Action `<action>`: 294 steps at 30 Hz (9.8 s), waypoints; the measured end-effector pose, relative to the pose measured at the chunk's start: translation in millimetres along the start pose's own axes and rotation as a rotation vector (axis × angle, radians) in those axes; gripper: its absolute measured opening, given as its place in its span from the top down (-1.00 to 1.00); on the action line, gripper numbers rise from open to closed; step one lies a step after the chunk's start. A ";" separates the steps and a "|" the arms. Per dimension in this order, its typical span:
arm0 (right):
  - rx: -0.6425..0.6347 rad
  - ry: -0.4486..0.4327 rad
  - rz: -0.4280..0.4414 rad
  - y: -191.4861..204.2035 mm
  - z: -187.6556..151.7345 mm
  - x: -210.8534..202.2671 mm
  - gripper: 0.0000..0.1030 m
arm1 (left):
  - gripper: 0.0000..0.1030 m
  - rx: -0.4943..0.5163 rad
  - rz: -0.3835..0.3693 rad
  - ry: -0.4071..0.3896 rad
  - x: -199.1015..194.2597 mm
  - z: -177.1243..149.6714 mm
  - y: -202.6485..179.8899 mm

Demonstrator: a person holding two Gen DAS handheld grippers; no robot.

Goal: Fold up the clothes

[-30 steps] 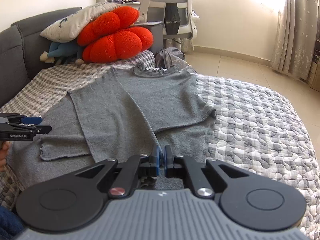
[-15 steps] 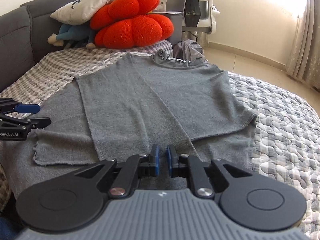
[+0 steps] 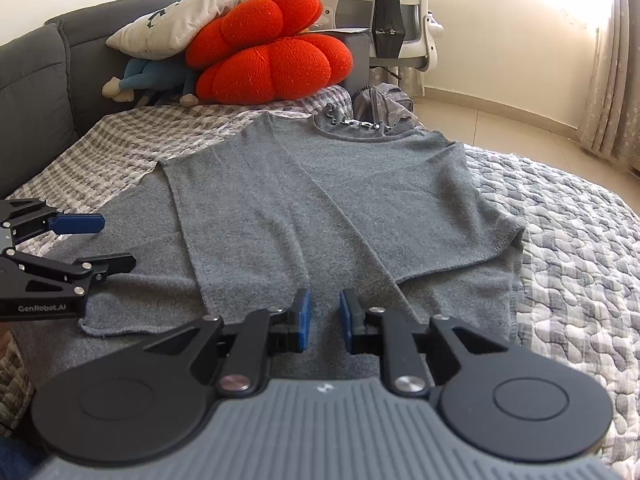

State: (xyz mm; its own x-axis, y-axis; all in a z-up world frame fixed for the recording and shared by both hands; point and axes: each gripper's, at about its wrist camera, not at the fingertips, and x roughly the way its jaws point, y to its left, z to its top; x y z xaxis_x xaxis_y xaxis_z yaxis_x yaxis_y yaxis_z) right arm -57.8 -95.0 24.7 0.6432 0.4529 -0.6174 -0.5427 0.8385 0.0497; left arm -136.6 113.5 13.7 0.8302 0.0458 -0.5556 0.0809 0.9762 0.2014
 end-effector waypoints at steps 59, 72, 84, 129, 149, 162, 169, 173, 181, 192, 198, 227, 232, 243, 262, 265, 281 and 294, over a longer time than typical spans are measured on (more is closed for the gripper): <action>0.469 -0.086 0.200 -56.6 -127.7 -143.2 0.12 | 0.37 -0.367 -0.043 0.104 -96.3 -80.6 87.9; 0.552 -0.070 0.231 -62.5 -133.7 -137.2 0.46 | 0.44 -0.545 -0.136 0.137 -97.5 -90.4 113.0; 0.658 -0.099 0.287 -79.2 -141.4 -141.6 0.45 | 0.35 -0.594 -0.223 0.115 -85.4 -84.8 109.8; 0.566 -0.302 0.173 -106.8 -42.8 -104.6 0.82 | 0.80 -0.607 -0.165 -0.030 -43.6 16.1 120.4; 0.530 -0.219 -0.006 -152.9 -28.3 -50.6 0.67 | 0.30 -0.423 -0.086 -0.071 32.4 24.3 118.7; 0.325 -0.134 -0.015 -129.5 -13.9 -30.7 0.36 | 0.02 -0.181 -0.064 -0.016 64.1 41.6 101.6; 0.174 -0.096 -0.070 -112.0 -11.2 -19.2 0.82 | 0.74 -0.038 -0.014 0.000 73.9 37.1 80.7; 0.145 -0.083 -0.050 -111.0 -12.0 -15.5 0.74 | 0.93 -0.013 -0.013 -0.014 70.6 38.0 76.2; 0.190 -0.080 -0.001 -123.5 -6.4 -8.7 0.60 | 0.94 -0.035 0.009 -0.050 57.4 44.3 90.8; 0.188 -0.106 0.033 -120.5 -10.8 -7.7 0.25 | 0.22 -0.116 -0.119 -0.015 61.1 45.5 109.9; 0.150 -0.106 -0.004 -113.6 -11.2 -5.5 0.30 | 0.22 -0.037 -0.123 -0.007 75.1 56.0 87.1; -0.098 -0.178 -0.305 -68.9 -0.2 -15.3 0.82 | 0.95 -0.062 0.025 -0.071 63.9 72.2 76.7; -0.129 -0.202 -0.308 -66.1 1.7 -17.3 0.82 | 0.95 -0.093 0.050 -0.072 66.9 73.6 80.0; -0.097 -0.194 -0.310 -116.6 105.7 54.4 0.83 | 0.95 -0.152 0.273 -0.016 133.0 162.6 81.5; -0.047 -0.077 -0.441 -144.6 120.3 145.8 0.78 | 0.84 -0.255 0.372 0.089 232.1 181.3 76.6; -0.002 -0.123 -0.471 -147.7 121.1 125.6 0.31 | 0.77 -0.369 0.327 0.055 206.6 179.2 97.9; 0.023 -0.077 -0.018 -47.1 51.7 66.8 0.02 | 0.13 -0.342 -0.005 0.019 127.1 82.9 5.2; 0.066 -0.118 -0.033 -51.3 41.4 69.4 -0.03 | 0.13 -0.317 0.087 -0.122 90.5 77.1 -5.7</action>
State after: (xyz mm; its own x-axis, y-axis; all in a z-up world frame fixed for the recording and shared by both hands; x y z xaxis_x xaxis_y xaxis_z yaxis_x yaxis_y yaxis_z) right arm 37.1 -94.1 11.8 0.7212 0.4541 -0.5230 -0.4861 0.8698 0.0849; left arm -19.3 95.7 24.4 0.8879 0.1244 -0.4428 -0.1523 0.9879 -0.0279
